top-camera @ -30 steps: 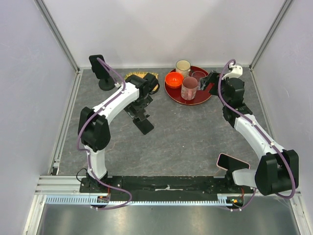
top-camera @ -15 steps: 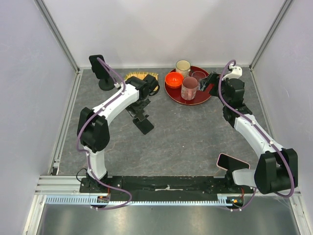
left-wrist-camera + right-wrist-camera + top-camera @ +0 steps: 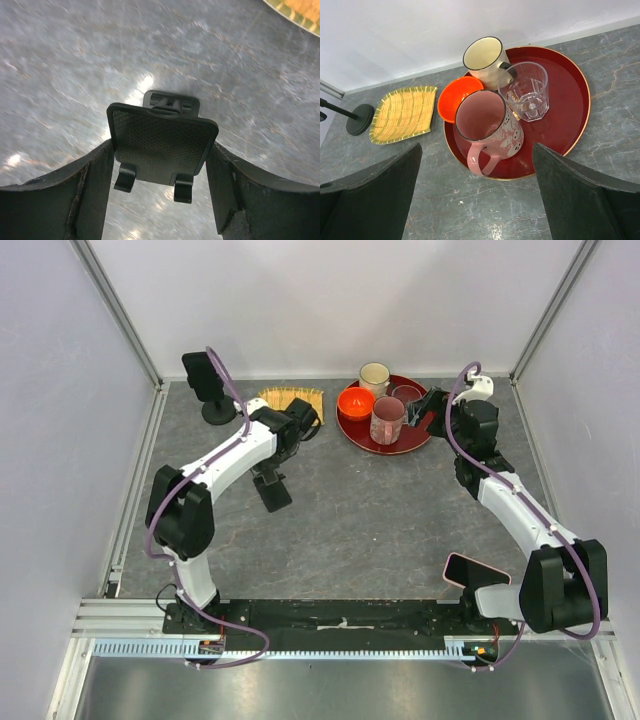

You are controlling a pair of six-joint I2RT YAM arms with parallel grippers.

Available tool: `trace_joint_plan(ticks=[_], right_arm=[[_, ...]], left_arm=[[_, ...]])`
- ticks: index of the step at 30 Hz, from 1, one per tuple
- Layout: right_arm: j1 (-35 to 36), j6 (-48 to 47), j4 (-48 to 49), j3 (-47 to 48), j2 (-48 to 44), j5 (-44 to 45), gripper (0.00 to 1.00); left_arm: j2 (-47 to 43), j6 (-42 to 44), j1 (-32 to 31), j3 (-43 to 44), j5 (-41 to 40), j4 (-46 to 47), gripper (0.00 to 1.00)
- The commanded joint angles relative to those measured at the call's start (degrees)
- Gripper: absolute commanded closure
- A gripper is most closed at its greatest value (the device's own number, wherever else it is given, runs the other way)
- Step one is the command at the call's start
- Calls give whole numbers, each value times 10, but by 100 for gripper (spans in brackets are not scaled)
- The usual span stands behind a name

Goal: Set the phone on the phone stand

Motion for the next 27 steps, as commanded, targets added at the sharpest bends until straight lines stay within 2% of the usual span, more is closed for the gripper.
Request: trace_joint_plan(ticks=[1, 3, 4, 7, 8, 10, 11, 13, 16, 22, 27], right_arm=[[-4, 9, 30, -1, 8, -11, 2], [-4, 11, 32, -1, 9, -12, 2], [-4, 10, 32, -1, 11, -13, 2], [-3, 12, 34, 0, 18, -17, 2], [-4, 13, 36, 0, 19, -20, 2], [-4, 16, 38, 1, 24, -23, 2], [-4, 16, 40, 1, 24, -25, 2], [-5, 19, 41, 1, 28, -27, 2], [-3, 22, 45, 2, 36, -34, 2], [-4, 21, 47, 6, 50, -38, 2], [-5, 18, 44, 10, 60, -39, 2]], left_arm=[[-56, 152, 5, -30, -160, 59, 98], [-99, 243, 6, -63, -206, 130, 98], [-118, 393, 9, -118, -205, 275, 98], [-221, 613, 49, -232, -54, 518, 98], [-243, 635, 95, -247, 78, 545, 98], [-280, 642, 156, -255, 217, 557, 98], [-277, 636, 210, -246, 285, 536, 98], [-244, 656, 237, -203, 293, 502, 98], [-214, 698, 253, -185, 273, 497, 98], [-192, 711, 300, -179, 293, 510, 98], [-196, 730, 310, -196, 268, 519, 98]])
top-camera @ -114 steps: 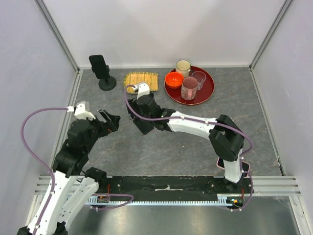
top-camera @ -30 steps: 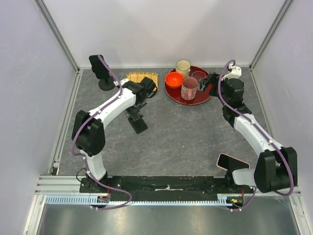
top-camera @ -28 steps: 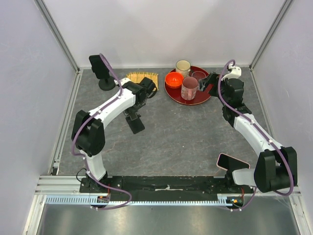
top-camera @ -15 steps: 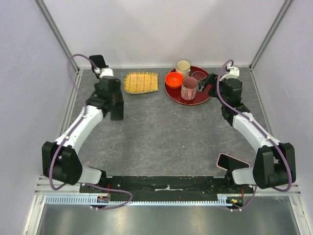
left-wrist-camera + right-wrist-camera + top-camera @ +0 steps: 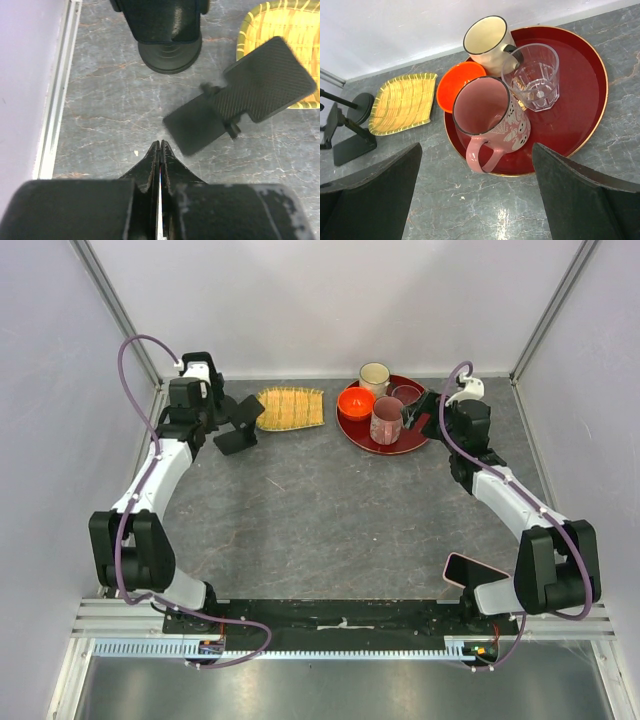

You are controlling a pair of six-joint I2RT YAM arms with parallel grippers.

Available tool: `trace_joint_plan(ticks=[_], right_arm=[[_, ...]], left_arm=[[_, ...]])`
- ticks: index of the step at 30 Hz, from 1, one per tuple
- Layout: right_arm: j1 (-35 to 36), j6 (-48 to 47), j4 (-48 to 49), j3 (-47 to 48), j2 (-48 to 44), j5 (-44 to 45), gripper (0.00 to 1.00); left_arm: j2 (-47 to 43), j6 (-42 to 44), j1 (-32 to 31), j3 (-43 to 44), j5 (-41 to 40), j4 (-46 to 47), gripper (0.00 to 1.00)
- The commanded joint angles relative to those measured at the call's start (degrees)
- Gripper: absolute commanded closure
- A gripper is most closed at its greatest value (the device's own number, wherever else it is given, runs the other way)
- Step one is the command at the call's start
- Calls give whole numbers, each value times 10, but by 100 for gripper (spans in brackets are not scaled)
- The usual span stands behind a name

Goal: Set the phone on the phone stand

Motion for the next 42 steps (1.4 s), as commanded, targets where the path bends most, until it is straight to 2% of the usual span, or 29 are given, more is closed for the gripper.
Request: trace_joint_plan(ticks=[1, 3, 5, 6, 9, 14, 17, 18, 22, 26, 29, 33, 42], right_arm=[[-2, 3, 22, 11, 10, -9, 2], [-1, 5, 26, 11, 17, -12, 2], [-1, 7, 28, 15, 25, -20, 2], [-1, 8, 28, 16, 32, -24, 2], [-1, 10, 27, 18, 37, -28, 2], [-1, 8, 33, 14, 29, -28, 2], [-1, 11, 33, 16, 34, -33, 2], [-1, 10, 32, 17, 36, -32, 2], [-2, 7, 29, 18, 37, -31, 2], [-2, 6, 30, 18, 38, -31, 2], [-3, 6, 30, 19, 40, -32, 2], [-3, 6, 28, 19, 41, -32, 2], [-5, 7, 31, 19, 43, -35, 2]], left_arm=[[-11, 47, 6, -10, -3, 46, 98], [-10, 45, 5, -15, 14, 47, 98], [-11, 45, 1, -8, 85, 34, 98], [-12, 40, -1, -8, 97, 33, 91], [3, 28, -3, -17, 115, 38, 60], [49, 11, -2, 15, 179, 53, 52], [84, -7, 5, 40, 207, 64, 30], [93, -31, 8, 55, 210, 63, 29], [104, -90, 23, 45, 182, 89, 33], [91, -148, 66, 5, 176, 125, 47], [104, -201, 90, -11, 192, 141, 53], [156, -252, 105, 36, 210, 113, 60], [214, -300, 111, 100, 202, 84, 64]])
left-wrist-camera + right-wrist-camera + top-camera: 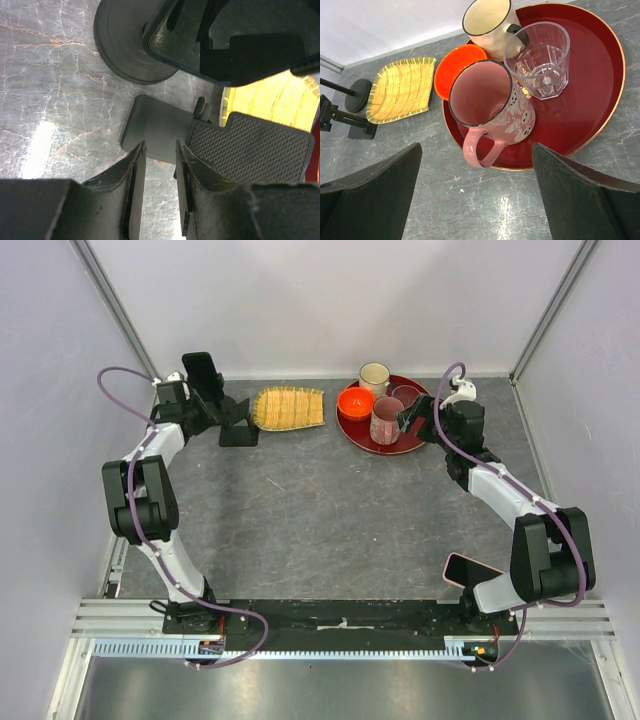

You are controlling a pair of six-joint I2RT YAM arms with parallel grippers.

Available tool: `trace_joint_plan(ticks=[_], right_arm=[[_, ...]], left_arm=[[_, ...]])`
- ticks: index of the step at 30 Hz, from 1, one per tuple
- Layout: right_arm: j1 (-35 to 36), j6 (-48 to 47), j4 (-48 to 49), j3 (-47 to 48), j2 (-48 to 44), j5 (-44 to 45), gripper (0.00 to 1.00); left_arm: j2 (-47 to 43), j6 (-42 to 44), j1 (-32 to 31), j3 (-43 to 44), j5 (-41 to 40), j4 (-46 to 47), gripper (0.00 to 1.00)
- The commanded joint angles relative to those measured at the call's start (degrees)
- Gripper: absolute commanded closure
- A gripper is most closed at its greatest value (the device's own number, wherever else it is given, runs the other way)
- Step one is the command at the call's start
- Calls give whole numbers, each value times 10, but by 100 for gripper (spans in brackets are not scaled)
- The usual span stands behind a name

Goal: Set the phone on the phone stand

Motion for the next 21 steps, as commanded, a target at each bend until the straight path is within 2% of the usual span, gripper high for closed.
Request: trace_joint_plan(ticks=[1, 8, 21], right_arm=[[-4, 3, 23, 19, 5, -8, 2], [-6, 3, 23, 19, 4, -10, 2], [-7, 5, 26, 17, 4, -13, 2]], left_arm=[[25, -56, 2, 50, 6, -5, 64], [36, -84, 2, 42, 20, -7, 70], [2, -90, -1, -29, 58, 26, 74]])
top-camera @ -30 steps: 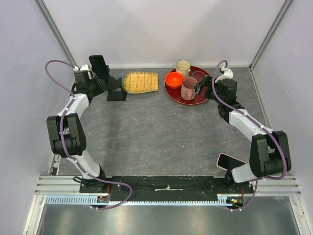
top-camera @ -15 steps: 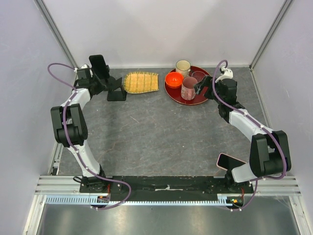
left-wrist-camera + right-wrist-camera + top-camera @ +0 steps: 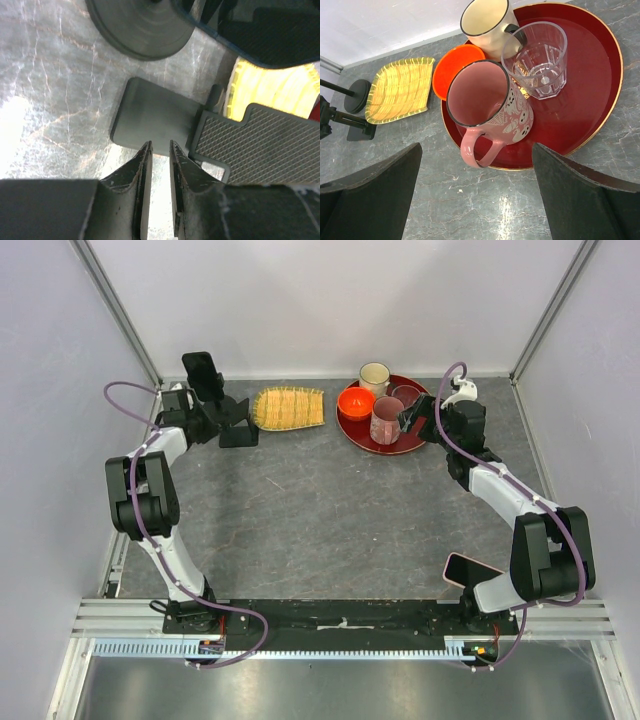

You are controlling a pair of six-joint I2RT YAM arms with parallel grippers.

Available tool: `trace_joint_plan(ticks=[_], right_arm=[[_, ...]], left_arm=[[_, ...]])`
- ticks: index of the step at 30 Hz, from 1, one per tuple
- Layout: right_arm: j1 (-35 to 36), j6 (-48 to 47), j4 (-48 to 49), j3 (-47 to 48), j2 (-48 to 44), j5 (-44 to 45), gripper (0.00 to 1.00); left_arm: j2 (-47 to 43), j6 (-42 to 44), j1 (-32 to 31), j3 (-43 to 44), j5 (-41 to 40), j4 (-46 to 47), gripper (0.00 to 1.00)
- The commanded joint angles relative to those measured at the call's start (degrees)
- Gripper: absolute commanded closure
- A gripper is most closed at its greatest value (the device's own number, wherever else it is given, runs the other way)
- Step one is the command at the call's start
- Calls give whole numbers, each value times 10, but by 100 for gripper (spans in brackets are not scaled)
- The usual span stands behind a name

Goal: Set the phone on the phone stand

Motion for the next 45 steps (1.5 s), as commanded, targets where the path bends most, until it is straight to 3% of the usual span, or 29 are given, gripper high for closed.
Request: trace_joint_plan(ticks=[1, 7, 12, 18, 27, 45], right_arm=[[-3, 6, 27, 16, 4, -9, 2], [-3, 9, 31, 17, 7, -15, 2], [-5, 8, 28, 16, 4, -14, 2], [-6, 8, 28, 16, 5, -14, 2], [-8, 8, 30, 16, 6, -15, 2], [-9, 13, 35, 15, 12, -20, 2]], left_arm=[[-37, -24, -2, -33, 26, 27, 75], [-76, -32, -13, -63, 34, 32, 75], [-84, -38, -12, -33, -81, -41, 68], [-74, -36, -12, 29, -143, -70, 66], [-2, -30, -15, 118, -111, -98, 61], [-21, -1, -47, 29, -117, -77, 60]])
